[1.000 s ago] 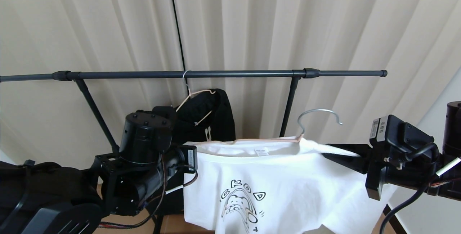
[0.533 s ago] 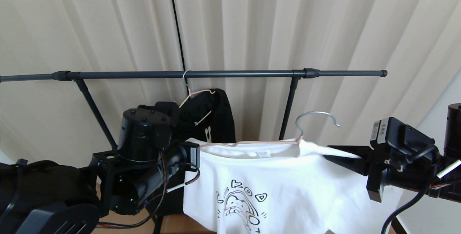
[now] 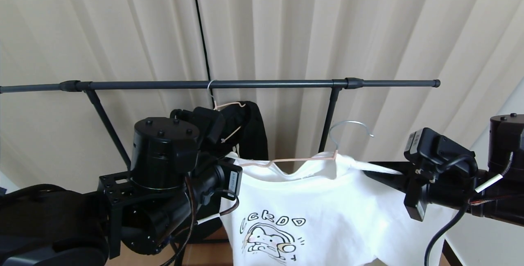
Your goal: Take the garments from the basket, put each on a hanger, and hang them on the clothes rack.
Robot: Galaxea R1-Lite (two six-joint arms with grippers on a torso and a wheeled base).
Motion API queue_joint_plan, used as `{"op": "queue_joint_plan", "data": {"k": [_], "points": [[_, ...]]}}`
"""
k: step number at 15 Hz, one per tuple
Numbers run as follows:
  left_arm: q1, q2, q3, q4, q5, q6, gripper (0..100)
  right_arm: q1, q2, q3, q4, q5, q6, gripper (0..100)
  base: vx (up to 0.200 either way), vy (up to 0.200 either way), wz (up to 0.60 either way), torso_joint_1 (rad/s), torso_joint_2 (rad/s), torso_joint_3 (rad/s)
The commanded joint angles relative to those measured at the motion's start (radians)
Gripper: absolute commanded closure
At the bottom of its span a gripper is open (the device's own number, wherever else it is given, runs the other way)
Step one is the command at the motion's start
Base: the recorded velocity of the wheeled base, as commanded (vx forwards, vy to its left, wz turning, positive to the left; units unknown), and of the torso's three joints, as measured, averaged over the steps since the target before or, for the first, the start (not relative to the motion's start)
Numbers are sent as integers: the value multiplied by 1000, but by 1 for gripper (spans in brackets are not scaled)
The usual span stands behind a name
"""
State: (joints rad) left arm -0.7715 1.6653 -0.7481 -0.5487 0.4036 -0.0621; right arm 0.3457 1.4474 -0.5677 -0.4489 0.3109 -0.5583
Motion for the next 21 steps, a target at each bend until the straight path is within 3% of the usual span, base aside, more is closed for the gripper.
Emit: {"op": "queue_joint_plan", "data": {"k": [1, 6, 10, 13, 16, 19, 21], "points": [[-12, -2, -24, 1, 0, 12, 100, 7, 21, -17, -1, -22, 44, 100, 0, 0, 0, 0, 0, 0], [-12, -1, -50, 6, 1, 47, 100, 70, 19, -61, -1, -99, 117, 100, 0, 0, 0, 0, 0, 0], [-46, -4, -168, 151, 1, 35, 100, 102, 67, -66, -42, -136, 147, 100, 0, 0, 0, 0, 0, 0], [-25, -1, -175, 179, 1, 30, 100, 96, 59, -46, -45, -200, 147, 100, 0, 0, 0, 0, 0, 0], [40, -1, -174, 216, 15, 28, 100, 64, 50, -44, -45, -207, 147, 100, 0, 0, 0, 0, 0, 0], [28, 2, -208, 219, 17, 30, 100, 68, 77, -49, -47, -207, 147, 100, 0, 0, 0, 0, 0, 0], [0, 1, -254, 286, 17, 22, 100, 70, 136, -41, -129, -240, 146, 100, 0, 0, 0, 0, 0, 0]]}}
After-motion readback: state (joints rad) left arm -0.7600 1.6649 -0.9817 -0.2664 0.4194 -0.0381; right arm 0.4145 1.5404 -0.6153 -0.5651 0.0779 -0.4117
